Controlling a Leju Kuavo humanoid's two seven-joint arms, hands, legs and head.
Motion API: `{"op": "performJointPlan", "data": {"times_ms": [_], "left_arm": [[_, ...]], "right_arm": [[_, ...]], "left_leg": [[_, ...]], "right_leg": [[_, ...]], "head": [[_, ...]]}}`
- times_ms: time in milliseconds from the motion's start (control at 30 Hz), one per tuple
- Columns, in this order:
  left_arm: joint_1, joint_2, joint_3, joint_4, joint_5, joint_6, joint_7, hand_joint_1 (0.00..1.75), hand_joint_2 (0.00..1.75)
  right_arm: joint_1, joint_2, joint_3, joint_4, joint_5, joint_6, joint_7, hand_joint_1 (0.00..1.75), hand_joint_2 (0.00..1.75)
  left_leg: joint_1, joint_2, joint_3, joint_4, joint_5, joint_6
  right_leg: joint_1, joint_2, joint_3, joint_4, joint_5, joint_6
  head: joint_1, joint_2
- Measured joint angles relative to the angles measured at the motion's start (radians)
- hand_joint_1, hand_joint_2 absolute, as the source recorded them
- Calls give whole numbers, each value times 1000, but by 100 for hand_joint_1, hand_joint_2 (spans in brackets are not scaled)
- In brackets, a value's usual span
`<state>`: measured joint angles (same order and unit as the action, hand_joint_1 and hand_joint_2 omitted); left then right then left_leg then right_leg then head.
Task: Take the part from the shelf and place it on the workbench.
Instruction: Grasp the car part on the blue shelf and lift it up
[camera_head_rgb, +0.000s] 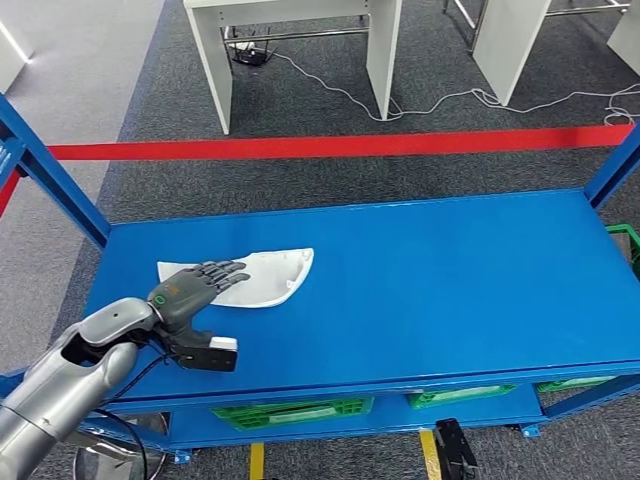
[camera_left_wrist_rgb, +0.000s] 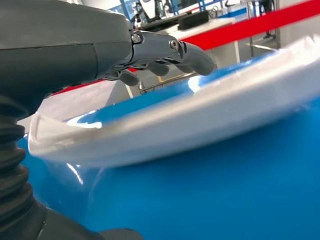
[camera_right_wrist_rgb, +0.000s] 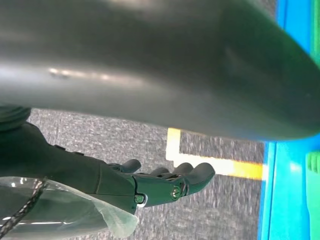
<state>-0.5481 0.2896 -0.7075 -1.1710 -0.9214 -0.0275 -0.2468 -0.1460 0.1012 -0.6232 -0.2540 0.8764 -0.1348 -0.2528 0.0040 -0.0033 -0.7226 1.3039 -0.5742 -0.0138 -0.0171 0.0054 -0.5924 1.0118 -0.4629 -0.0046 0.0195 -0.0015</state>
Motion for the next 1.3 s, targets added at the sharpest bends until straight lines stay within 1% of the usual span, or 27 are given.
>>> {"op": "performJointPlan", "data": {"times_ms": [33, 67, 133, 200, 267, 333, 367, 433, 467, 500, 533, 567, 600, 633, 667, 700, 800, 833, 900, 967, 1000, 1033, 1067, 1133, 1167, 1200, 1300], "left_arm": [[-1, -2, -2, 6, -4, 0, 1, 0, 175], [-3, -5, -3, 10, -7, 0, 2, 0, 175], [-13, -13, -4, 21, -12, 2, 4, 0, 175], [-26, -36, -7, 43, -27, 24, 5, 0, 175], [-37, -77, -10, 72, -46, 58, 8, 0, 175], [-47, -120, -15, 97, -58, 77, 11, 0, 175], [-52, -139, -18, 107, -61, 80, 13, 0, 175], [-56, -167, -24, 124, -63, 82, 14, 0, 175], [-56, -177, -26, 132, -63, 82, 15, 0, 175], [-56, -183, -29, 139, -63, 82, 15, 0, 175], [-56, -189, -31, 145, -63, 83, 15, 0, 175], [-57, -194, -32, 150, -63, 83, 15, 0, 175], [-58, -200, -34, 154, -63, 84, 14, 0, 175], [-59, -206, -34, 156, -63, 86, 14, 0, 175], [-61, -213, -35, 158, -63, 88, 13, 0, 175], [-62, -220, -36, 160, -63, 90, 13, 0, 175], [-65, -240, -39, 165, -61, 95, 13, 0, 175], [-66, -246, -39, 166, -59, 96, 13, 0, 175], [-67, -255, -40, 168, -55, 98, 13, 0, 175], [-65, -264, -42, 171, -54, 100, 13, 0, 175], [-64, -268, -43, 174, -54, 102, 12, 0, 175], [-62, -272, -44, 177, -53, 105, 11, 0, 175], [-62, -276, -44, 179, -52, 110, 9, 0, 175], [-64, -287, -43, 182, -47, 120, 5, 0, 175], [-65, -294, -43, 183, -45, 124, 3, 0, 175], [-66, -300, -43, 184, -43, 125, 1, 0, 175], [-66, -311, -43, 188, -42, 126, 0, 0, 175]], "right_arm": [[0, 0, 1, 0, 2, 1, 1, 0, 0], [0, 0, 2, 0, 3, 3, 2, 0, 0], [-2, 0, 6, 0, 6, 7, 2, 0, 0], [-5, 1, 11, 0, 12, 13, 6, 0, 0], [-6, 2, 18, 0, 20, 17, 11, 0, 0], [-9, 4, 25, 0, 25, 17, 14, 0, 0], [-11, 5, 27, 0, 26, 17, 14, 0, 0], [-11, 5, 31, 0, 26, 17, 15, 0, 0], [-10, 6, 33, 0, 26, 17, 15, 0, 0], [-7, 6, 34, 0, 26, 17, 15, 0, 0], [-6, 6, 34, 0, 26, 17, 16, 0, 0], [-5, 6, 34, 0, 27, 17, 16, 0, 0], [-6, 6, 35, 0, 27, 17, 16, 0, 0], [-8, 6, 36, 0, 27, 17, 17, 0, 0], [-10, 6, 38, 0, 27, 17, 17, 0, 0], [-12, 6, 40, 0, 28, 18, 18, 0, 0], [-10, 7, 45, 0, 29, 19, 18, 0, 0], [-10, 7, 46, 0, 29, 19, 18, 0, 0], [-12, 8, 49, 0, 30, 19, 18, 0, 0], [-12, 8, 51, 0, 30, 21, 18, 0, 0], [-11, 8, 52, 0, 30, 22, 18, 0, 0], [-11, 8, 53, 0, 30, 23, 18, 0, 0], [-11, 8, 54, 0, 30, 23, 19, 0, 0], [-12, 9, 57, 0, 30, 23, 19, 0, 0], [-12, 10, 58, 0, 30, 23, 19, 0, 0], [-13, 12, 58, 0, 30, 23, 20, 0, 0], [-13, 15, 59, 0, 27, 22, 21, 0, 0]], "left_leg": [[0, 0, 8, -16, 20, 2], [0, 0, 31, -66, 52, 6], [-3, 0, 97, -204, 111, 18], [-7, 0, 131, -278, 126, 26], [-7, -2, 132, -287, 124, 32], [-3, -4, 135, -297, 130, 42], [-1, -4, 137, -301, 133, 47], [-1, -2, 136, -302, 134, 52], [-2, -1, 135, -301, 134, 53], [-2, 0, 135, -301, 134, 53], [-3, 0, 136, -300, 133, 53], [-2, 0, 136, -299, 133, 52], [-2, -1, 136, -296, 130, 50], [-4, -2, 134, -292, 128, 47], [-5, -3, 131, -287, 125, 43], [-7, -4, 128, -283, 124, 38], [-8, -4, 124, -277, 121, 27], [-7, -3, 119, -264, 110, 23], [-5, -2, 85, -182, 61, 12], [-3, -2, 25, -49, 3, 6], [-3, -2, 4, -5, -8, 6], [-3, -2, -2, 4, 1, 8], [-3, -2, 10, -26, 29, 12], [-6, -2, 69, -158, 100, 26], [-9, -2, 96, -217, 122, 33], [-11, -2, 112, -255, 131, 38], [-12, -2, 120, -282, 129, 46]], "right_leg": [[0, 0, 1, 0, 0, 0], [1, 1, 2, 0, 0, 0], [3, 1, 3, 0, -1, 3], [5, -1, 0, 0, 1, 12], [6, -4, -1, -3, 2, 23], [5, -6, -13, 16, -15, 35], [5, -6, -31, 53, -37, 40], [4, -5, -94, 182, -98, 47], [4, -5, -125, 244, -119, 49], [4, -5, -143, 279, -123, 51], [4, -6, -141, 272, -106, 52], [3, -6, -120, 225, -74, 52], [2, -6, -85, 153, -37, 52], [2, -7, -48, 84, -14, 51], [2, -5, -22, 35, 0, 47], [3, -4, -8, 9, 2, 42], [3, -1, -5, 4, 0, 24], [1, -2, -5, 3, 1, 18], [-2, -2, -4, 2, 2, 9], [-2, -3, -4, 2, 1, 6], [-1, -3, -3, 2, 1, 6], [-1, -2, -3, 2, 1, 6], [-1, -2, -2, 2, 0, 6], [1, -1, 1, 2, -1, 8], [2, -1, 1, 2, -2, 11], [4, -2, 0, 3, -2, 14], [3, -4, -6, -1, -1, 30]], "head": [[0, 0], [0, 0], [0, 0], [1, 0], [1, 0], [3, 0], [6, 0], [10, 0], [11, 0], [11, 0], [11, 0], [11, 0], [11, 0], [12, 0], [12, 0], [12, 0], [12, 0], [11, 0], [9, 0], [8, 0], [8, 0], [8, 0], [8, 0], [9, 0], [9, 0], [9, 0], [9, 0]]}}
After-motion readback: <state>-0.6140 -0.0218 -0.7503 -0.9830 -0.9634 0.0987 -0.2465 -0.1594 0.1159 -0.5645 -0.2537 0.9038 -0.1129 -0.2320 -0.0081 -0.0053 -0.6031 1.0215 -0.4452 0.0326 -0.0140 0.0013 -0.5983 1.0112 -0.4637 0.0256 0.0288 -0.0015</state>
